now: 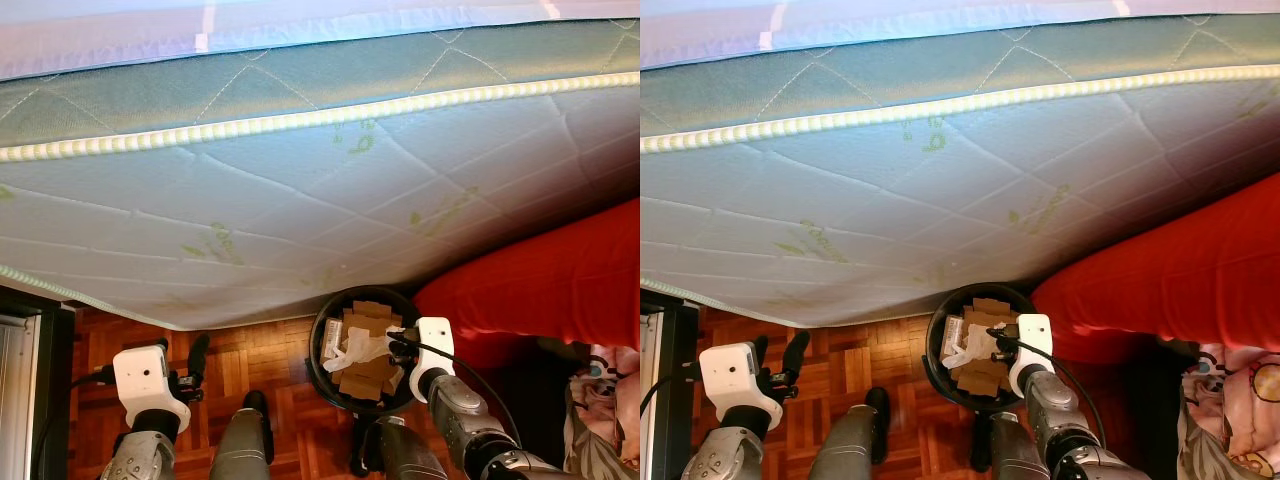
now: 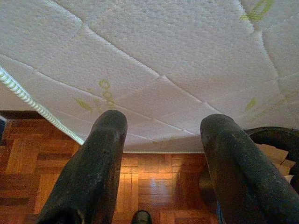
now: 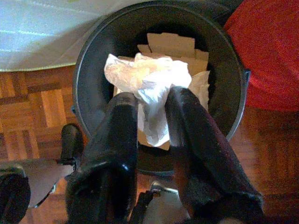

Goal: Clean up the room

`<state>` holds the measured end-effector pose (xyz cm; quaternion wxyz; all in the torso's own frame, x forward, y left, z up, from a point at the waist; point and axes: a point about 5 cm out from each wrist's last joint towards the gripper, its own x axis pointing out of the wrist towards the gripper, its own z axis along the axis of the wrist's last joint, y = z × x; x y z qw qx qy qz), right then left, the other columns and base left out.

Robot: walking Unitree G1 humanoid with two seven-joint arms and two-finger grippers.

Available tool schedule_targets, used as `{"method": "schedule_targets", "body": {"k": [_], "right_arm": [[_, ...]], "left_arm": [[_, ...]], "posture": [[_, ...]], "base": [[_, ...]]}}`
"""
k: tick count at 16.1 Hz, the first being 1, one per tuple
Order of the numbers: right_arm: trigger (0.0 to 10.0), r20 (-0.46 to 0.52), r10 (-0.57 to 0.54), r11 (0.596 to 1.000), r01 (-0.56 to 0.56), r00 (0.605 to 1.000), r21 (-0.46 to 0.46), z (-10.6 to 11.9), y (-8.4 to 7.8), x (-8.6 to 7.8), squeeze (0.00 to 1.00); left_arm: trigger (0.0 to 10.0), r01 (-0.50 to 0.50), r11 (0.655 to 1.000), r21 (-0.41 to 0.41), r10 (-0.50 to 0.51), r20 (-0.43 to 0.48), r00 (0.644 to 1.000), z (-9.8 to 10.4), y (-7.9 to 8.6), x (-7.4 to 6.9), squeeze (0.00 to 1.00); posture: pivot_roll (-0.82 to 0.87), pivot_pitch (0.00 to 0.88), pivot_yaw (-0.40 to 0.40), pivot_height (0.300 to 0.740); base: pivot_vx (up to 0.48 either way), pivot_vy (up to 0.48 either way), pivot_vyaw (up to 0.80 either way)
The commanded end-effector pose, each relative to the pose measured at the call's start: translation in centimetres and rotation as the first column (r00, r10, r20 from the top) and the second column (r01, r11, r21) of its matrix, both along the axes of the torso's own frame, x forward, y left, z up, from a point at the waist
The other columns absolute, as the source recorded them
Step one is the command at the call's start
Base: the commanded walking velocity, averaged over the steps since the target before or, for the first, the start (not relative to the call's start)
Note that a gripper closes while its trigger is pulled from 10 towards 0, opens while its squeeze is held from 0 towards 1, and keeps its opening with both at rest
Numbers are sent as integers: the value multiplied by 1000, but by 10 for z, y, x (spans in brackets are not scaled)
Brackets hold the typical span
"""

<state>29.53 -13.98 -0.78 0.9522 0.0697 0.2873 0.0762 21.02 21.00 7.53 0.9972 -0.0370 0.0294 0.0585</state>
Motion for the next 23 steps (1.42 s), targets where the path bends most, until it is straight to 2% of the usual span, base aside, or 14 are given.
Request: {"method": "schedule_targets", "body": {"k": [1, 5, 10, 11, 12, 14, 16, 20, 21, 22, 23], "right_arm": [[10000, -72, 23, 1000, -22, 997, 16, -15, 3, -16, 871], [10000, -92, 67, 998, -67, 994, 1, -19, 5, -20, 871], [10000, -107, 95, 995, -97, 990, -13, -21, 4, -23, 820], [10000, -106, 111, 992, -116, 988, -40, -22, 5, -24, 118], [10000, -98, 135, 987, -143, 986, -78, -22, 5, -24, 0], [10000, -70, 148, 978, -157, 986, -138, -19, 3, -22, 0], [10000, -36, 223, 937, -224, 974, -269, -16, 3, -18, 0], [10000, -37, 254, 940, -255, 967, -227, -15, 8, -19, 0], [10000, -39, 224, 950, -227, 974, -215, -16, 7, -19, 0], [10000, -37, 127, 977, -131, 991, -167, -16, -1, -18, 0], [10000, -35, 69, 986, -74, 997, -147, -16, -8, -18, 0]], "left_arm": [[10000, -30, 999, -13, 29, -55, 998, -11, 5, -9, 0], [10000, -29, 999, -17, 28, -65, 997, -12, 5, -9, 0], [10000, -26, 999, -21, 25, -65, 998, -14, 5, -5, 0], [10000, -26, 999, -22, 25, -66, 998, -15, 5, -5, 0], [10000, -27, 999, -23, 26, -68, 997, -16, 5, -5, 0], [10000, -27, 999, -24, 26, -68, 997, -17, 4, -6, 0], [10000, -27, 999, -26, 25, -71, 997, -18, 3, -7, 0], [10000, -32, 999, -28, 30, -70, 997, -19, 2, -7, 0], [10000, -33, 999, -29, 31, -74, 997, -21, 2, -6, 0], [10000, -25, 999, -31, 21, -99, 995, -28, 3, -6, 0], [10000, -29, 999, -29, 25, -118, 993, -33, 6, -7, 0]], "posture": [[290, 520, -54, 740], [284, 523, -55, 740], [280, 513, -56, 740], [280, 513, -56, 740], [279, 520, -58, 740], [277, 522, -60, 740], [276, 525, -62, 740], [273, 526, -68, 740], [272, 519, -70, 740], [264, 492, -71, 740], [258, 476, -72, 740]], "base": [[0, 0, 0], [0, 0, 0], [0, 0, 0], [0, 0, 0], [0, 0, 0], [0, 0, 0], [0, 0, 0], [0, 0, 0], [0, 0, 0], [0, 0, 0], [0, 0, 0]]}}
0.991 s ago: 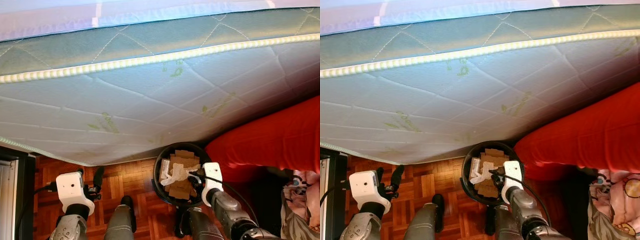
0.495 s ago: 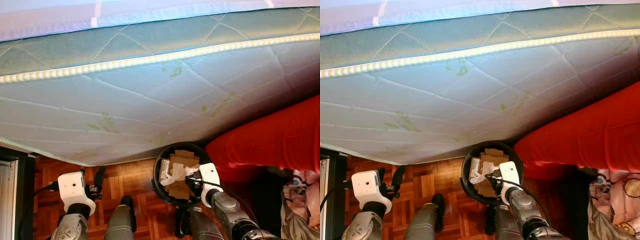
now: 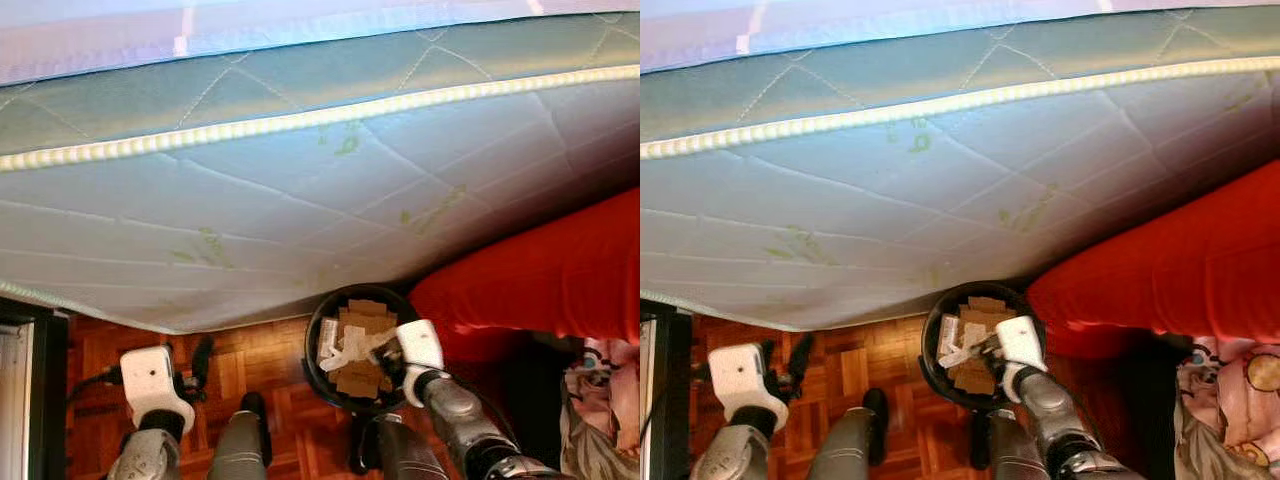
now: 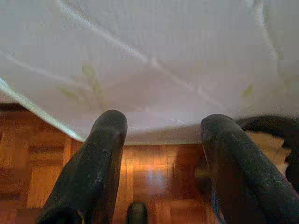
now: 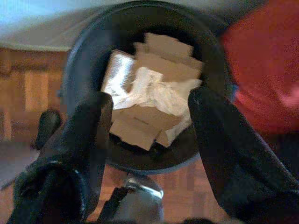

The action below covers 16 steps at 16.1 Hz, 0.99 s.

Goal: Clean up the room

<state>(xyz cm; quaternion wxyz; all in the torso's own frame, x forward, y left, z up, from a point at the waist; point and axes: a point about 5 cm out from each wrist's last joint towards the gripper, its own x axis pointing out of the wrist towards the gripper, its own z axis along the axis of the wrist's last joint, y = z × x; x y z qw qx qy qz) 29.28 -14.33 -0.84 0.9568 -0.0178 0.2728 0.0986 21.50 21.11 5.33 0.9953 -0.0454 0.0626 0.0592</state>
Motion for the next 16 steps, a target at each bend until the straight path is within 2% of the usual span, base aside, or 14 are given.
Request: {"method": "schedule_targets", "body": {"k": [1, 2, 3, 5, 9, 12, 14, 15, 16], "right_arm": [[10000, -81, -93, 995, 96, 992, 26, -16, -13, -17, 0], [10000, -87, -152, 986, 157, 985, 53, -17, -20, -19, 0], [10000, -96, -232, 968, 239, 968, 78, -21, -35, -26, 0], [10000, -115, -285, 952, 295, 952, 79, -28, -45, -36, 0], [10000, -138, -395, 906, 410, 908, 107, -35, -59, -50, 0], [10000, -151, -411, 896, 429, 899, 116, -37, -60, -52, 0], [10000, -180, -398, 900, 421, 900, 115, -41, -56, -57, 0], [10000, -198, -395, 902, 419, 897, 102, -44, -56, -60, 0], [10000, -219, -357, 921, 382, 908, 82, -47, -53, -64, 0]], "left_arm": [[10000, -35, 999, -7, 35, -76, 997, -18, 9, -13, 0], [10000, -41, 999, -8, 40, -100, 994, -25, 12, -14, 0], [10000, -42, 999, -6, 40, -183, 982, -45, 18, -21, 0], [10000, -44, 999, -6, 40, -283, 958, -69, 25, -25, 0], [10000, -69, 998, -8, 59, -422, 905, -95, 32, -19, 0], [10000, -79, 997, -8, 65, -492, 868, -104, 32, -16, 0], [10000, -113, 994, -14, 85, -559, 825, -114, 30, -24, 0], [10000, -124, 992, -18, 91, -575, 813, -117, 29, -27, 0], [10000, -142, 990, -25, 100, -586, 804, -119, 28, -29, 0]], "posture": [[246, 444, -72, 740], [238, 409, -71, 740], [232, 347, -64, 740], [204, 249, -54, 740], [153, 50, -22, 740], [124, 0, -27, 740], [110, 0, -40, 740], [103, 0, -44, 740], [88, 0, -49, 740]], "base": [[0, 0, 0], [0, 0, 0], [0, 0, 0], [0, 0, 0], [0, 0, 0], [0, 0, 0], [0, 0, 0], [0, 0, 0], [0, 0, 0]]}}
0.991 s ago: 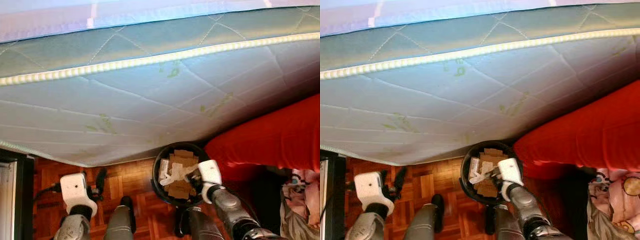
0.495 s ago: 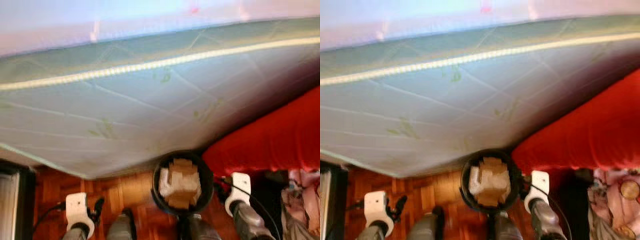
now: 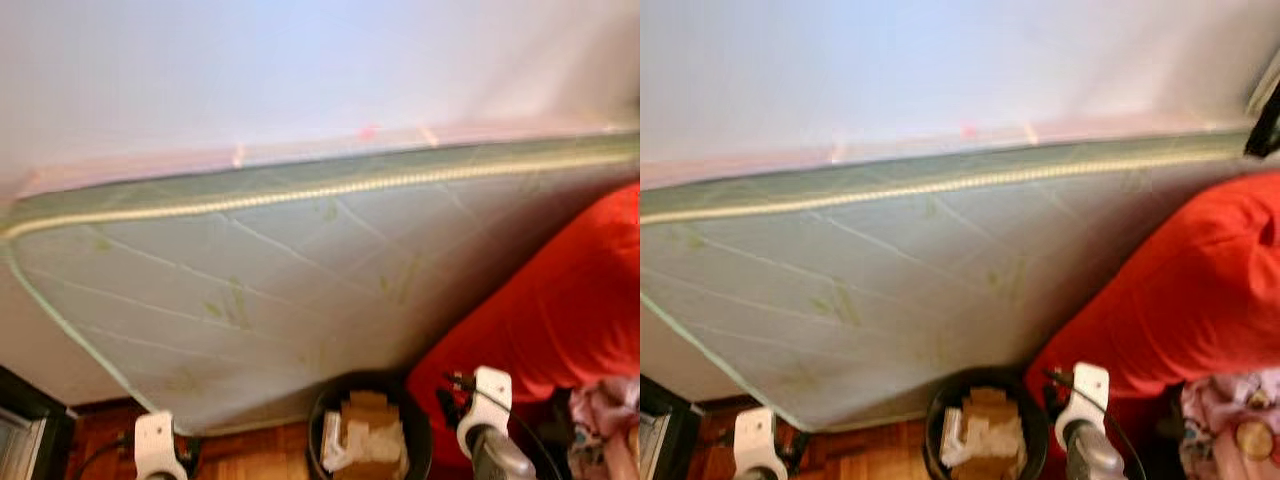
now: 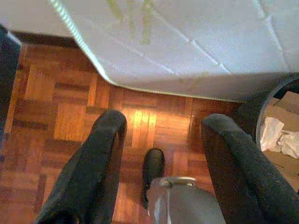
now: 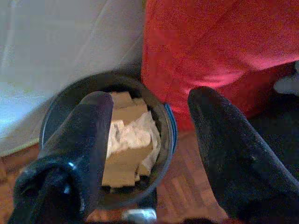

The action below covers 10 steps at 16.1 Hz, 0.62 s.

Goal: Clean up the room

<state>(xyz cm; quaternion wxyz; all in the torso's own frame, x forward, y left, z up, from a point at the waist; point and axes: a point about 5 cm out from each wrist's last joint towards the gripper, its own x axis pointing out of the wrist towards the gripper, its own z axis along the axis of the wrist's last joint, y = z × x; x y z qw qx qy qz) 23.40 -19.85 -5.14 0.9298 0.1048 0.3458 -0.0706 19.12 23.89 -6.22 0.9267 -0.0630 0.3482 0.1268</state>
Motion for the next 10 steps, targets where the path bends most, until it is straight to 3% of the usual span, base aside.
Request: {"method": "schedule_targets", "body": {"k": [1, 6, 10], "right_arm": [[10000, -42, 10, 1000, -10, 999, -1, -6, 1, -7, 0], [10000, -149, -57, 998, 53, 987, -31, -22, -15, -38, 0], [10000, -163, -75, 997, 72, 984, -23, -25, -14, -45, 0]], "left_arm": [[10000, -18, 1000, -7, 17, -36, 999, -4, -1, -5, 0], [10000, -26, 999, -21, 25, -46, 999, -7, -7, -4, 0], [10000, -13, 1000, -19, 12, -72, 997, -10, -6, -9, 0]], "posture": [[85, 0, -51, 740], [57, 0, -51, 740], [29, 0, -32, 740]], "base": [[0, 0, 0], [0, 0, 0], [0, 0, 0]]}}
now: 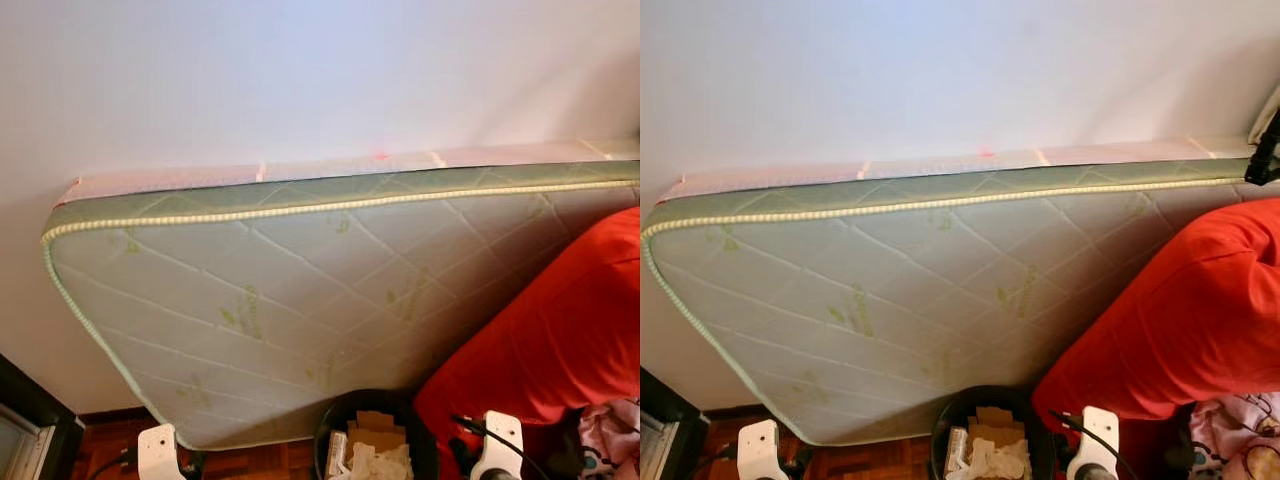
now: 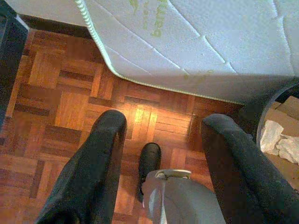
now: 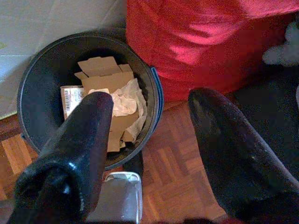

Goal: Clean up the room

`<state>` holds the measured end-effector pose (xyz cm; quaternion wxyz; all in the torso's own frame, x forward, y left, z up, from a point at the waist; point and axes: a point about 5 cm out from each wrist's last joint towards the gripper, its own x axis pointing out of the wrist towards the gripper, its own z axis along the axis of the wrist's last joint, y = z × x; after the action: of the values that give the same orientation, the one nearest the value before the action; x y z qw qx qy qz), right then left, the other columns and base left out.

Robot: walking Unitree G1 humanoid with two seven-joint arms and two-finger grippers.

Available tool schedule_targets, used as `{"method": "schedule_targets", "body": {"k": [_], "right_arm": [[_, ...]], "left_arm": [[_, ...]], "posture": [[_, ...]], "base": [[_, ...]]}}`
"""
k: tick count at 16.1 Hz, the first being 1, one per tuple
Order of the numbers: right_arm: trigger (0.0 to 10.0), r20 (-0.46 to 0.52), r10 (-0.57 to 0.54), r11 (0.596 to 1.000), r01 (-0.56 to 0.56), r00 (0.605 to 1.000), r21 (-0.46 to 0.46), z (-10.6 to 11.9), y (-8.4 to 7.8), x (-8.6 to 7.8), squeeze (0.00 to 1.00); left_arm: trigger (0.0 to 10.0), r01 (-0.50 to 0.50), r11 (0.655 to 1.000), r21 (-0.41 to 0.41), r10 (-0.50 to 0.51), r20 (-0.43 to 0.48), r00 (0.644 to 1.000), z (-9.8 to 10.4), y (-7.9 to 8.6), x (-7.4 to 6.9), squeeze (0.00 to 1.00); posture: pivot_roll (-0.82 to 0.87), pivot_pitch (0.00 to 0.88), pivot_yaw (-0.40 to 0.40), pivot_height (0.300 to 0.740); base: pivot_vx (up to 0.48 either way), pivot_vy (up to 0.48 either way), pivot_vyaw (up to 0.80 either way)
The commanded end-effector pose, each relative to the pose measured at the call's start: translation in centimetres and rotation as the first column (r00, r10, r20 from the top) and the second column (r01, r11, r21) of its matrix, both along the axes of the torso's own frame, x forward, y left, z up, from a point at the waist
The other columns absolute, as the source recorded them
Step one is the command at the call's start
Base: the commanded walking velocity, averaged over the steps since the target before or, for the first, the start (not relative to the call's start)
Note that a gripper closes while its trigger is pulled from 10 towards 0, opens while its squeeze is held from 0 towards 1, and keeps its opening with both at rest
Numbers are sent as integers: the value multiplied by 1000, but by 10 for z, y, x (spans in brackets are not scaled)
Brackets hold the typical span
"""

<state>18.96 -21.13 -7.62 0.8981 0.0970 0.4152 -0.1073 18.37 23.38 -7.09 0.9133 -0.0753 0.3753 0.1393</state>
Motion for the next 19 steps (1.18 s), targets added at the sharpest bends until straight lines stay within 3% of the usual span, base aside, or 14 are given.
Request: {"method": "schedule_targets", "body": {"k": [1, 8, 19], "right_arm": [[10000, -4, -25, 1000, 25, 1000, 14, -1, 0, -1, 0], [10000, -19, 9, 1000, -9, 1000, 25, -3, 5, -3, 0], [10000, -22, 58, 998, -58, 998, 17, -3, 7, -4, 0]], "left_arm": [[10000, 24, 1000, 4, -24, -23, 999, -2, -1, -3, 0], [10000, 16, 1000, 7, -15, -31, 999, -2, 2, -4, 0], [10000, -2, 1000, -8, 2, -42, 999, -6, 3, -13, 0]], "posture": [[19, 0, -27, 740], [44, 0, -19, 740], [61, 0, -23, 740]], "base": [[0, 0, 0], [0, 0, -711], [0, 0, 0]]}}
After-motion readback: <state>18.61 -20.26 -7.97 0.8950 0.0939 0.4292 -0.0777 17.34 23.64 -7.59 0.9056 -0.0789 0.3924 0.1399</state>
